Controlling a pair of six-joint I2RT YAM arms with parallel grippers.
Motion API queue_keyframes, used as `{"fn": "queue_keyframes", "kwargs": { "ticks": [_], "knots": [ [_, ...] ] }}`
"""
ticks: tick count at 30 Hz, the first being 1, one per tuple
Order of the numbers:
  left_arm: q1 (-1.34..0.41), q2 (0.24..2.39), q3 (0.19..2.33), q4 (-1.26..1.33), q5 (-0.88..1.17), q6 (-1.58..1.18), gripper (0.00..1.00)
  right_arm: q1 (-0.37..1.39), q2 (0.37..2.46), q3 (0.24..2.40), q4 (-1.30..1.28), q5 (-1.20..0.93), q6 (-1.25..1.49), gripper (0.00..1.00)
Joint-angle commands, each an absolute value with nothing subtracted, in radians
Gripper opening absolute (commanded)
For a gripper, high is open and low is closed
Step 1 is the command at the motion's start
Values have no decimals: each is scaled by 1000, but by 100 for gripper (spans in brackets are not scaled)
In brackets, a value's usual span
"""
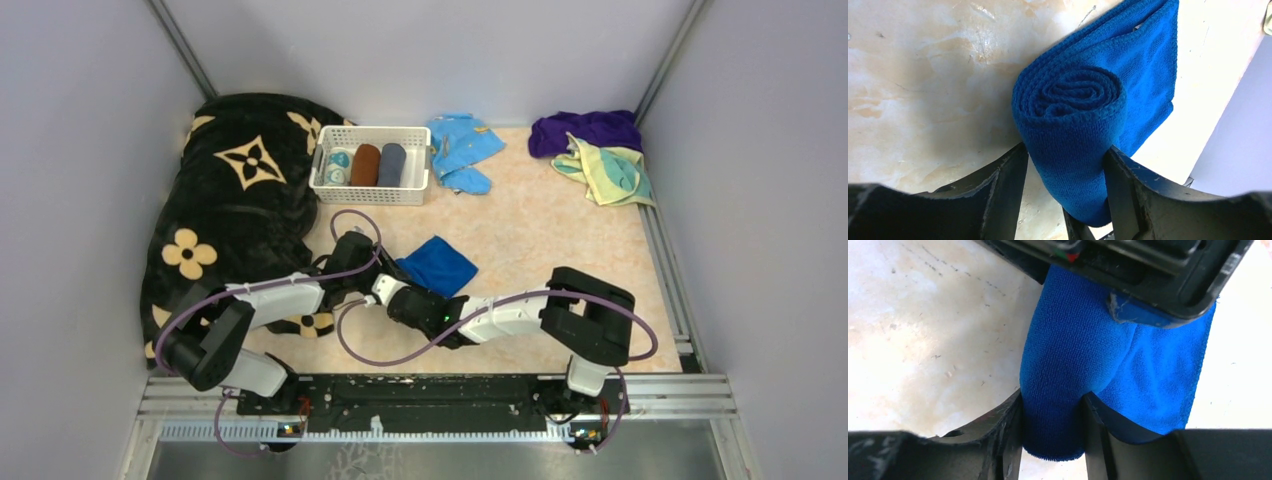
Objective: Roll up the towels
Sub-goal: Roll the towel at the center of the board.
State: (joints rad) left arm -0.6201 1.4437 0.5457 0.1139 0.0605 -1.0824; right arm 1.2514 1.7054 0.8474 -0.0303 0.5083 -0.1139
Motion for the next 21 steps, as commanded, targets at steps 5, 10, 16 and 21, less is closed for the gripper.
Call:
{"fn": "queue_keyframes", "kwargs": {
  "ticks": [5, 10, 16, 21],
  "knots": [
    [-616, 1358, 506, -13, 1, -1069, 75, 1124, 1647, 814, -72, 136, -41, 24],
    [-608, 1201, 478, -33, -35, -1053, 85, 981, 1546, 749, 50, -344, 86, 19],
    [-607, 1085, 410, 3, 17, -1059, 88, 794, 1612, 662, 370, -818, 352, 17],
    [-607, 1075, 370, 54, 51, -1076, 88, 696, 1750, 603, 666, -987, 612, 18]
  ]
}}
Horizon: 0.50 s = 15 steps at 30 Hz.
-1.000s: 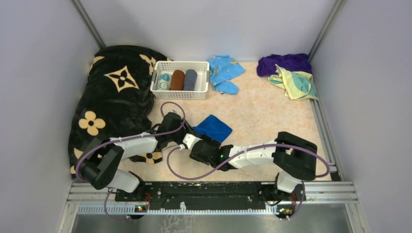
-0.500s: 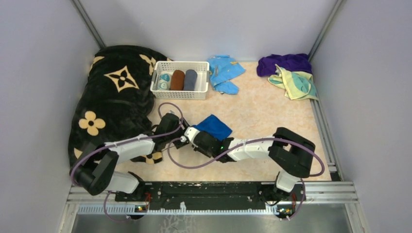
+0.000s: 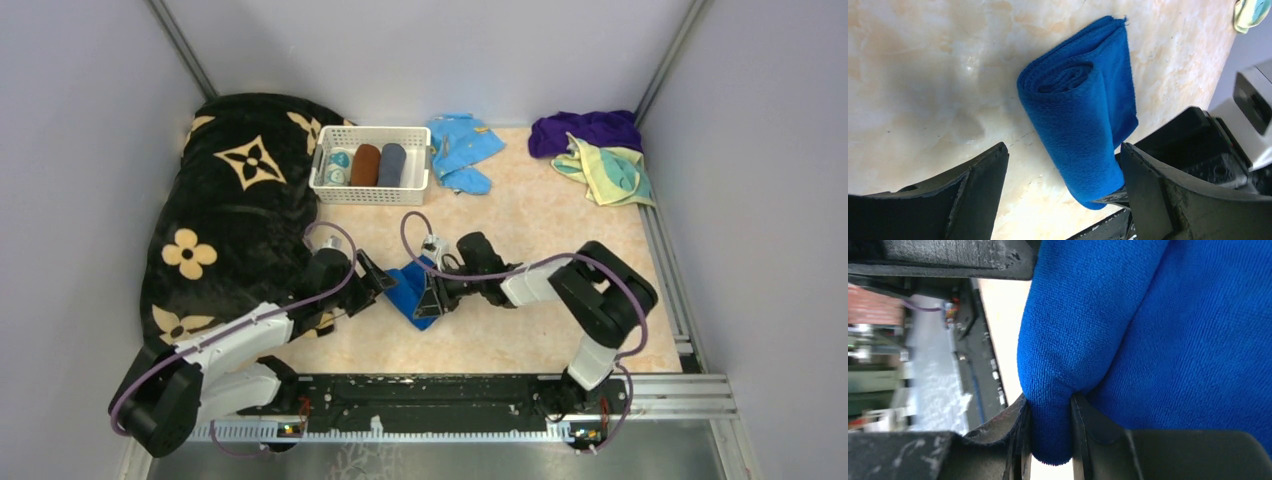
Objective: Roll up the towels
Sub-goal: Roll the towel at the center of the board.
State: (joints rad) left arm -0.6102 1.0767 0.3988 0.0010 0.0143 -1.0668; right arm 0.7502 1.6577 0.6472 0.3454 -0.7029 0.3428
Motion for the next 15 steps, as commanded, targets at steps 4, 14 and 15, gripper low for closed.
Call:
{"fn": "queue_keyframes", "kwargs": {
  "ticks": [4, 14, 15],
  "knots": [
    [-610, 1159, 382, 119, 88, -1081, 84, 637, 1901, 556, 962, -1050, 847, 18],
    [-616, 1379, 478, 109, 84, -1058, 67, 606, 1886, 490, 949, -967, 861, 41],
    [-615, 1386, 477, 100, 79, -1061, 65, 606, 1823, 505, 812, -928, 781, 46]
  ]
}}
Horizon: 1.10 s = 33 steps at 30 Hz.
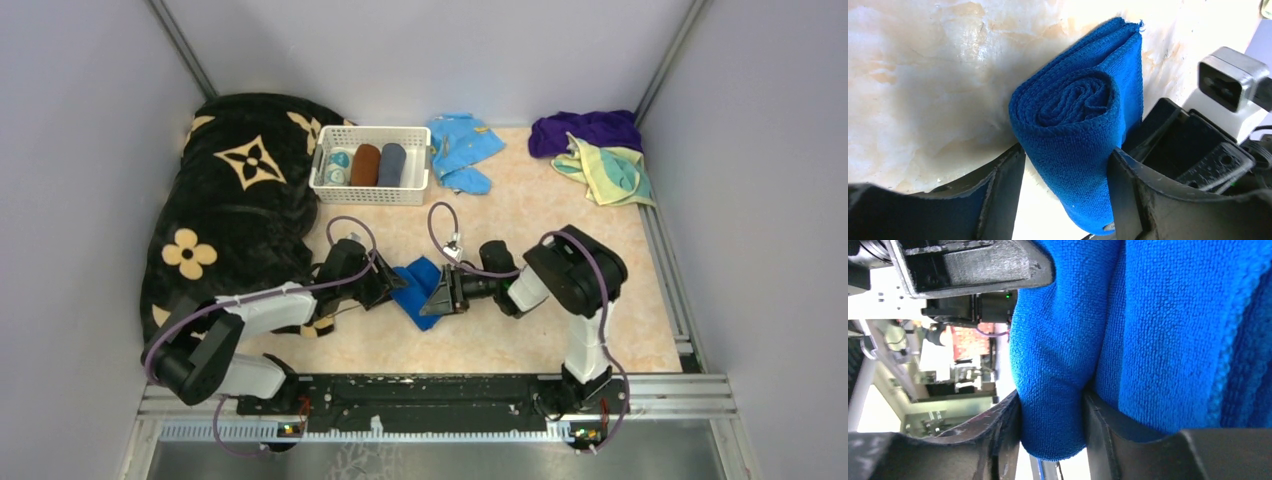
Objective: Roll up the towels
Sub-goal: Roll the towel at the center of the board.
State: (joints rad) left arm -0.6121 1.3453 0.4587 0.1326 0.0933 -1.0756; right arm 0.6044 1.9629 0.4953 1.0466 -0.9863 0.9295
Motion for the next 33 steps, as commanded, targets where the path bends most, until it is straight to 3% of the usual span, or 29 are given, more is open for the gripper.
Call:
{"fn": "queue_keyframes", "kwargs": {
  "ticks": [1, 6, 9, 18, 24, 33],
  "knots": [
    [-615, 1391, 477, 90, 71, -1062, 64, 606, 1775, 524, 680, -883, 701, 50],
    [-616, 1406, 490, 34, 34, -1051, 62, 639, 1543, 632, 118, -579, 424, 64],
    [-617, 1420, 497, 21, 26, -1046, 63, 762, 1448, 718, -72, -327, 316, 67],
    [-625, 1457, 523, 8, 28, -1041, 64, 1134, 1471, 930, -259, 317, 166, 64],
    [-626, 1463, 525, 9, 28, -1045, 65, 1243, 1641, 994, -287, 488, 127, 58],
    [-626, 1434, 530, -3, 34, -1045, 71, 1243, 1784, 979, -282, 538, 130, 49]
  ]
}}
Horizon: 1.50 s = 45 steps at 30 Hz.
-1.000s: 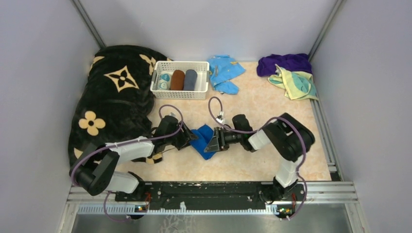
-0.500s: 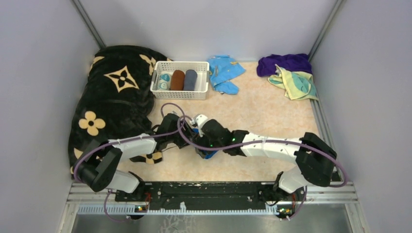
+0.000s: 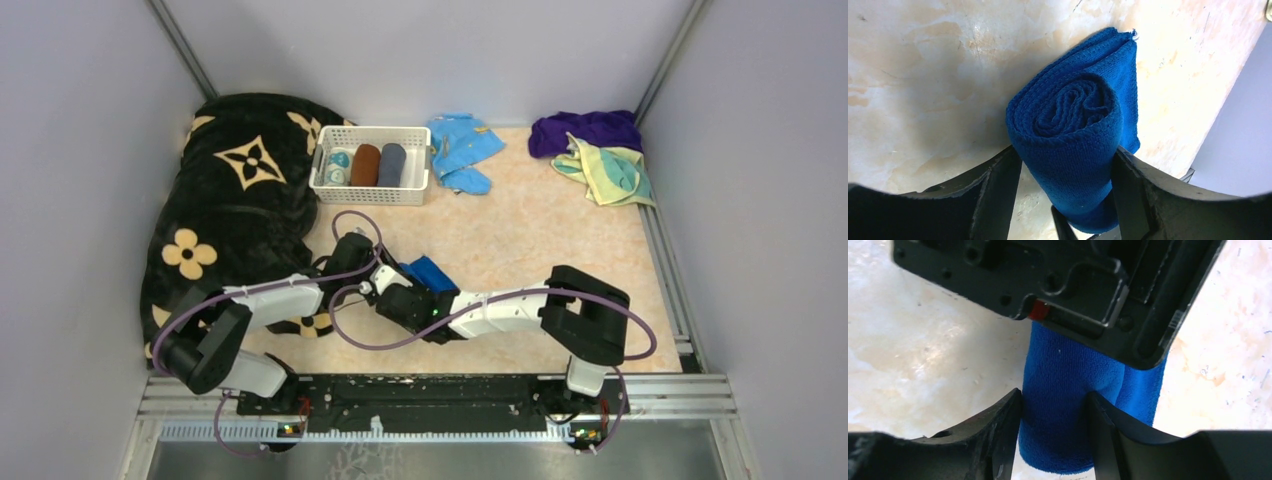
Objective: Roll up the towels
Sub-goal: Roll the towel at the center of the board.
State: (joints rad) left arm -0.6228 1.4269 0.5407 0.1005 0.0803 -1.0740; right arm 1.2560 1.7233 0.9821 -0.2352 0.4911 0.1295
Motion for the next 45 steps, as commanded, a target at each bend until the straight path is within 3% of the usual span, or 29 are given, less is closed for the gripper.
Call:
{"fn": "queue_keyframes", "kwargs": {
  "ticks": [1, 7, 14, 20, 28, 40, 45],
  "knots": [
    [-626, 1420, 531, -10, 33, -1042, 72, 1232, 1787, 971, -281, 534, 131, 47],
    [-626, 1349, 531, -42, 9, -1023, 78, 1152, 1762, 903, -248, 450, 112, 34],
    [-626, 1206, 504, -74, -20, -1040, 87, 986, 1610, 805, -115, -92, 166, 13],
    [-626, 1090, 454, -56, 34, -1062, 89, 788, 1579, 705, 142, -601, 351, 13],
    [-639, 1085, 339, 212, 138, -1128, 88, 636, 1798, 572, 725, -955, 813, 15],
    [-669, 1269, 351, 389, 142, -1149, 82, 577, 2237, 495, 1675, -1053, 1476, 15],
    [-676, 1357, 392, 338, 115, -1158, 75, 575, 2274, 494, 1717, -1053, 1485, 18]
  ]
}}
